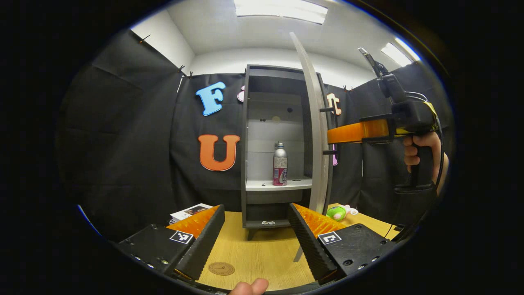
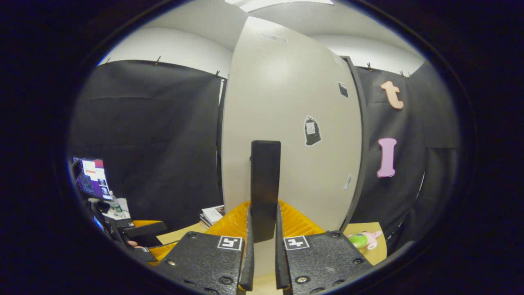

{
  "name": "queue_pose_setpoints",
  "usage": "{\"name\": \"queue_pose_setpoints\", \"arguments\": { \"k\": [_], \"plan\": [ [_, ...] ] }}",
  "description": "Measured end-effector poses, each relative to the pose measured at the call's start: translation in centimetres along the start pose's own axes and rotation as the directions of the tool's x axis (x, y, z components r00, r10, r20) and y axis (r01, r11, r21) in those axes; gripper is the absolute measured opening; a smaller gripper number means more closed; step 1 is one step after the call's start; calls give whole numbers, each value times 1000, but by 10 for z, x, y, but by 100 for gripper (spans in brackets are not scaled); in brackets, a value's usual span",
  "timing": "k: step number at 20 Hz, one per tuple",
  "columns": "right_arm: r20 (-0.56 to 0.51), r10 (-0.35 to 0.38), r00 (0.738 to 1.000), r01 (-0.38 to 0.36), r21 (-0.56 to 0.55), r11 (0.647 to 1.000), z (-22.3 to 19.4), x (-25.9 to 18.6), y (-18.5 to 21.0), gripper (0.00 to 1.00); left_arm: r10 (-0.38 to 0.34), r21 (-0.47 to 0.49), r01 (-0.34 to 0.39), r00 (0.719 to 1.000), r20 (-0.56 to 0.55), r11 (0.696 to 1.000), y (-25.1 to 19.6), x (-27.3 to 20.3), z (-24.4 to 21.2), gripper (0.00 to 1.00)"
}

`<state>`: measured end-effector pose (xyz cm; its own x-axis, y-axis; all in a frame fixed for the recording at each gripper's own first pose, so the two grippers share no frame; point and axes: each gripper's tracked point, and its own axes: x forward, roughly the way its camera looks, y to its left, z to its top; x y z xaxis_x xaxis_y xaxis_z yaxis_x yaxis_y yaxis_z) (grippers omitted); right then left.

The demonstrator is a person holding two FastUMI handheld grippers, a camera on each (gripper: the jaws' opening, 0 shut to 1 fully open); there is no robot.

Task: Open the cabinet door with the right hand, grasp the bottle in the cabinet with the left hand and place it on the coaster, then close the cabinet door with the right hand.

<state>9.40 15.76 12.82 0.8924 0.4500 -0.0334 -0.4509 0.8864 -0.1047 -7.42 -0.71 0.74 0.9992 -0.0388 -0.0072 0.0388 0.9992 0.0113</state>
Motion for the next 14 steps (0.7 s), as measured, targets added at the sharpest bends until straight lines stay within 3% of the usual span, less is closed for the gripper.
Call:
{"name": "queue_pose_setpoints", "arguments": {
  "k": [5,14],
  "plan": [
    [-6,-34,999,34,-1,999,-3,-29,-23,23,-34,5,34,999,5,999,-19,2,1,95],
    [16,-198,980,199,-79,977,-6,-69,-82,19,-64,-7,64,998,14,998,-38,8,2,95]
  ]
}}
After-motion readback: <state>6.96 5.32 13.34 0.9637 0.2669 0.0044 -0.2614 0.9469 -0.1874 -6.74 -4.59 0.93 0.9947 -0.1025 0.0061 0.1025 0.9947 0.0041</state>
